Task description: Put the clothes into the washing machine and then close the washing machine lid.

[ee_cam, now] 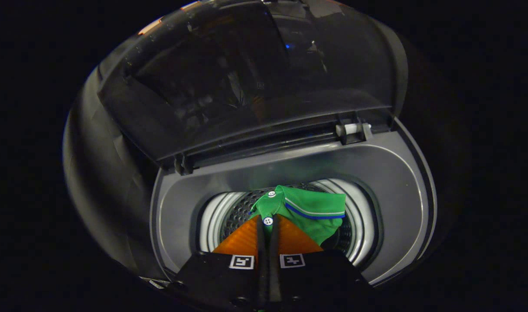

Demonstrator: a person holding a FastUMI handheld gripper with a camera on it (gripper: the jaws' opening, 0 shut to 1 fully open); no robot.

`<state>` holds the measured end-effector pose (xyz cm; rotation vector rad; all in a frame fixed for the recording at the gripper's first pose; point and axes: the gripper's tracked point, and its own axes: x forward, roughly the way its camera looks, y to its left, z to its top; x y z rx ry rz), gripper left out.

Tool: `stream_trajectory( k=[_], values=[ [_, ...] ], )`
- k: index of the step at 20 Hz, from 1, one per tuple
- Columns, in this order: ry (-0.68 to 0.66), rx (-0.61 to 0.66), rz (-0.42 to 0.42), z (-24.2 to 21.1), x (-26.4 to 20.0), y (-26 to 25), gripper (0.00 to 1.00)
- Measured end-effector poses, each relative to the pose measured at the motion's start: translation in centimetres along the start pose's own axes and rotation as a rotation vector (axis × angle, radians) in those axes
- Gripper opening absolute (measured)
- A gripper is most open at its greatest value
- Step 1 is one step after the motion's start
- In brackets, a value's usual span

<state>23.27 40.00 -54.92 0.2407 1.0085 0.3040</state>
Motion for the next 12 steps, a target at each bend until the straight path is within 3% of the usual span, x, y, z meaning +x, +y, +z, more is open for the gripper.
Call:
stream_trajectory(
  k=[12],
  values=[
    [0.078, -0.034, -0.053, -1.9, 3.0, -1.1, 0.08]
  ],
)
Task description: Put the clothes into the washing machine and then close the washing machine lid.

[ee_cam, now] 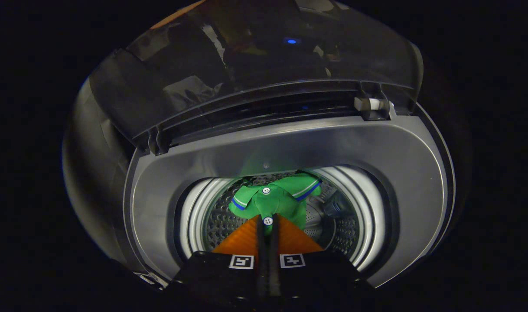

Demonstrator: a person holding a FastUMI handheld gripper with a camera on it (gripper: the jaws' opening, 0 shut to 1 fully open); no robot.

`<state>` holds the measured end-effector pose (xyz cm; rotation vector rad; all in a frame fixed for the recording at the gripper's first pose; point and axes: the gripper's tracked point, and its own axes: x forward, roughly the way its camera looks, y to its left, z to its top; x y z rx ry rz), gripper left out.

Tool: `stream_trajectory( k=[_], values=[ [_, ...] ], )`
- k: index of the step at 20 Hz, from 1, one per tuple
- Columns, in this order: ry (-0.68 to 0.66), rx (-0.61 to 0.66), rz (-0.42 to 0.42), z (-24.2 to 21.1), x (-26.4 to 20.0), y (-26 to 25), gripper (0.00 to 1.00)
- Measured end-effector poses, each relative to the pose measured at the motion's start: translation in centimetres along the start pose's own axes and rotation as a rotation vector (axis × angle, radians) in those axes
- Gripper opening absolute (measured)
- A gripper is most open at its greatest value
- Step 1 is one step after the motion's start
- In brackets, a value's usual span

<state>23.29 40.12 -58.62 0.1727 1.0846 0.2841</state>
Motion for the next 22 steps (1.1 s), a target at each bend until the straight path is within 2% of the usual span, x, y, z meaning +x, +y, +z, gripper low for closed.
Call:
stream_trajectory(
  k=[3, 4, 5, 9, 10, 11, 15, 17, 22],
  values=[
    [0.006, -0.011, -0.041, -0.3, 0.2, -0.6, 0.09],
    [0.016, -0.015, -0.038, -0.6, -0.1, -0.6, 0.16],
    [0.016, -0.014, -0.032, -0.4, 0.0, -0.3, 0.17],
    [0.022, -0.039, -0.035, -0.7, -0.4, -0.3, 0.64],
    [0.028, -0.041, -0.034, -0.8, -0.8, -0.3, 0.62],
    [0.027, -0.044, -0.032, -0.8, -0.6, -0.1, 0.65],
    [0.013, -0.051, -0.055, -0.7, -1.2, -0.5, 0.96],
    [0.012, -0.055, -0.058, -0.8, -1.6, -0.6, 1.0],
    [-0.014, -0.062, -0.06, -0.7, -4.0, -0.5, 0.99]
  ],
)
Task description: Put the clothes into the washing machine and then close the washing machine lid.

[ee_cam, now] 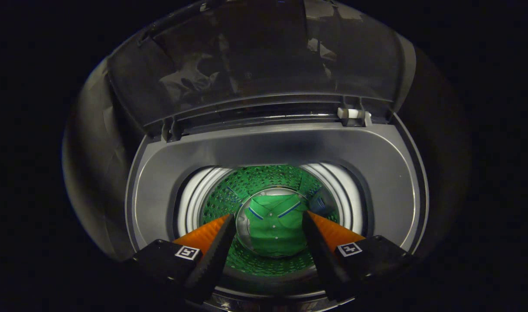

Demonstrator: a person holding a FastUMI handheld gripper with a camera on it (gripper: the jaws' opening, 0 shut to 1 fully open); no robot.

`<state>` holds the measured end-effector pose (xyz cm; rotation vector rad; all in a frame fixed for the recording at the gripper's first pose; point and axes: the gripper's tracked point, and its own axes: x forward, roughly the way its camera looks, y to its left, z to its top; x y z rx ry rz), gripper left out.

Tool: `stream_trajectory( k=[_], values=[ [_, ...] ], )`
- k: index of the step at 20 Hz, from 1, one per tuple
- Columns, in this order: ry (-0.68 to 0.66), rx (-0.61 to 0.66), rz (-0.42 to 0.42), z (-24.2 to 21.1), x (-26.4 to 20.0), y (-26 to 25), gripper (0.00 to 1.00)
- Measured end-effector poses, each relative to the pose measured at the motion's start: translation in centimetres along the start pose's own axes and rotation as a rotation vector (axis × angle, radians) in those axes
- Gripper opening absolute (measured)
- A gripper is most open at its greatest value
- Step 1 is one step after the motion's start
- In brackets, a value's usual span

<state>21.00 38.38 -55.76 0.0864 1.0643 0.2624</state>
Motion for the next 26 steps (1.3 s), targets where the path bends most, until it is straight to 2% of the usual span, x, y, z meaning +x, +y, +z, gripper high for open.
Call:
stream_trajectory(
  k=[5, 9, 18, 26],
  values=[
    [-0.093, -0.01, 0.016, 1.9, -5.4, 0.6, 0.99],
    [-0.181, -0.04, 0.031, 5.1, -10.5, 1.6, 0.99],
    [-0.401, -0.109, 0.044, 16.2, -19.1, 4.0, 0.99],
    [-0.551, -0.176, 0.052, 25.8, -22.3, 6.6, 0.99]
  ],
)
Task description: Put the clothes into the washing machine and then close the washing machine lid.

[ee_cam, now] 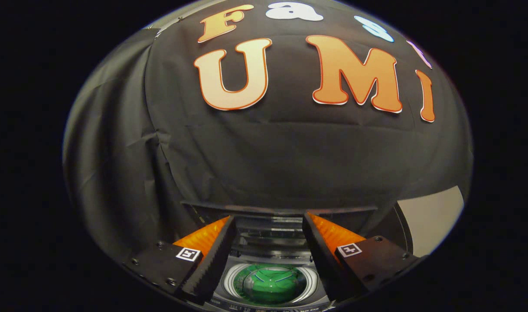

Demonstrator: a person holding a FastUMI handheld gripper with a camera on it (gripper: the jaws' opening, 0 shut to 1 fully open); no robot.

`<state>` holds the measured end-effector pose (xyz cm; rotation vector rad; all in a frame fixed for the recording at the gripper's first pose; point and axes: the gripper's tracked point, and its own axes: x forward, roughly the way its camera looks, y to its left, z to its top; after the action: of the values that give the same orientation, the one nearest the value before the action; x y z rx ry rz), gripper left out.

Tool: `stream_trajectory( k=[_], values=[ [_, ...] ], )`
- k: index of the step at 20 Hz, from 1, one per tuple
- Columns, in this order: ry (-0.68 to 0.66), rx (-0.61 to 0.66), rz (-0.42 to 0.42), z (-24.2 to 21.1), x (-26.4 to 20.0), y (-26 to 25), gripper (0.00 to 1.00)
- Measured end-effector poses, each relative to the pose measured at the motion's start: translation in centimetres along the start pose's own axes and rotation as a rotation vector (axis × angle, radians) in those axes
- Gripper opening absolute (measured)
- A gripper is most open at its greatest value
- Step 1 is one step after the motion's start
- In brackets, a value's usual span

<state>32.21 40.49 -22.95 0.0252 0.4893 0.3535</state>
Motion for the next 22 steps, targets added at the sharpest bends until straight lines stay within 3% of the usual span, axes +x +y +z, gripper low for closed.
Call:
stream_trajectory(
  k=[11, 22],
  values=[
    [0.046, 0.033, -0.032, 0.7, 7.2, -2.2, 0.99],
    [0.019, 0.051, -0.11, -0.8, 6.9, -2.7, 1.0]
  ],
)
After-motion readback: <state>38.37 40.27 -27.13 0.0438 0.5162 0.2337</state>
